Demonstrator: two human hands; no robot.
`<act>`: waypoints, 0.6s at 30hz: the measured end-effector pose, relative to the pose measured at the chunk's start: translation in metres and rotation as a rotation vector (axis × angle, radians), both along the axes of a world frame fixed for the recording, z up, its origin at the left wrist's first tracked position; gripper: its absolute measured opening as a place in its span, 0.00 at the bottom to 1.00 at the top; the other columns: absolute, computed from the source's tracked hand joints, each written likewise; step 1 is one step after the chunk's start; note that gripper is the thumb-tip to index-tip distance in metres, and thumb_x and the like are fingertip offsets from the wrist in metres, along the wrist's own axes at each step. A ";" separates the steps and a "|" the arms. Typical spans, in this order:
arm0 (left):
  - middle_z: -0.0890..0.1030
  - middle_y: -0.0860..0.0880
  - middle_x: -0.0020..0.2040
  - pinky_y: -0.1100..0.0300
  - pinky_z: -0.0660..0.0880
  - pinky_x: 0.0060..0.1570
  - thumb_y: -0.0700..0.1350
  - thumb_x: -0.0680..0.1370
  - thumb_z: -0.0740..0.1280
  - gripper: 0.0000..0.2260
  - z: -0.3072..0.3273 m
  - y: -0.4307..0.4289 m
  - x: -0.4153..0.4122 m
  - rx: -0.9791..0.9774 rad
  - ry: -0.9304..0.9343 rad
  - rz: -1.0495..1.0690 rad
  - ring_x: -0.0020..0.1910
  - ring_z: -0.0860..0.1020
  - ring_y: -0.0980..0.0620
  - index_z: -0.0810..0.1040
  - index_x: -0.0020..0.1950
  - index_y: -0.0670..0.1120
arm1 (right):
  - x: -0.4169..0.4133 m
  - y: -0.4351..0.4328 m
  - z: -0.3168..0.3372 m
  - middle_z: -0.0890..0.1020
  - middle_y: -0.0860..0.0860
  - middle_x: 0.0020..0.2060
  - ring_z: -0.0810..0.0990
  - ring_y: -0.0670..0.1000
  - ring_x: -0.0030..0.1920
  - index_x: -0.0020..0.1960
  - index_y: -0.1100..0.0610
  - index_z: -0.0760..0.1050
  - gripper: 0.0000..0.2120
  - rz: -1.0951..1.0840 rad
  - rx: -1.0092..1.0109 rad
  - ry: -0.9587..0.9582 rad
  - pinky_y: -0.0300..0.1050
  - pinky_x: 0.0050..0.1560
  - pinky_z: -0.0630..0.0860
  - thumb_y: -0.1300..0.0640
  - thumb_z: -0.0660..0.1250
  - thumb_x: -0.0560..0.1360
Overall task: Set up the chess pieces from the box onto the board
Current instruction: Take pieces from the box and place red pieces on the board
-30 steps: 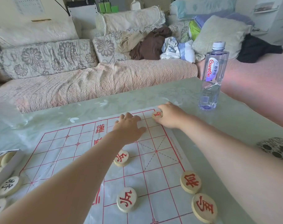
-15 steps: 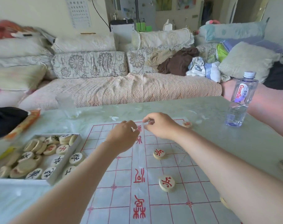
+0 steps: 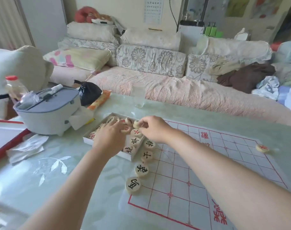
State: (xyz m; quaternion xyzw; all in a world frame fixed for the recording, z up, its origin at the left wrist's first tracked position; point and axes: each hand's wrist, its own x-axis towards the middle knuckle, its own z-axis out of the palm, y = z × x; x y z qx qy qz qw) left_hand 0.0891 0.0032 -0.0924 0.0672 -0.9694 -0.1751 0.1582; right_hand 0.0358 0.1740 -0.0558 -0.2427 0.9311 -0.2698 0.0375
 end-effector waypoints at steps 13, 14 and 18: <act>0.71 0.47 0.62 0.51 0.66 0.59 0.51 0.78 0.60 0.11 -0.025 -0.050 -0.009 -0.101 -0.119 -0.003 0.63 0.66 0.43 0.75 0.59 0.53 | -0.054 -0.091 -0.027 0.76 0.53 0.60 0.77 0.57 0.61 0.63 0.46 0.75 0.20 0.024 0.576 0.177 0.50 0.55 0.74 0.38 0.62 0.76; 0.71 0.47 0.61 0.52 0.66 0.59 0.50 0.78 0.60 0.12 -0.026 -0.050 -0.011 -0.095 -0.119 -0.003 0.63 0.66 0.43 0.75 0.60 0.53 | -0.055 -0.093 -0.030 0.76 0.53 0.60 0.77 0.57 0.61 0.63 0.46 0.74 0.19 0.030 0.604 0.177 0.50 0.55 0.74 0.39 0.62 0.76; 0.71 0.48 0.63 0.54 0.65 0.59 0.47 0.77 0.63 0.17 -0.026 -0.050 -0.013 -0.102 -0.110 -0.021 0.65 0.66 0.45 0.72 0.65 0.53 | -0.058 -0.097 -0.033 0.76 0.53 0.62 0.76 0.58 0.62 0.66 0.48 0.72 0.20 0.048 0.646 0.190 0.49 0.54 0.72 0.44 0.63 0.75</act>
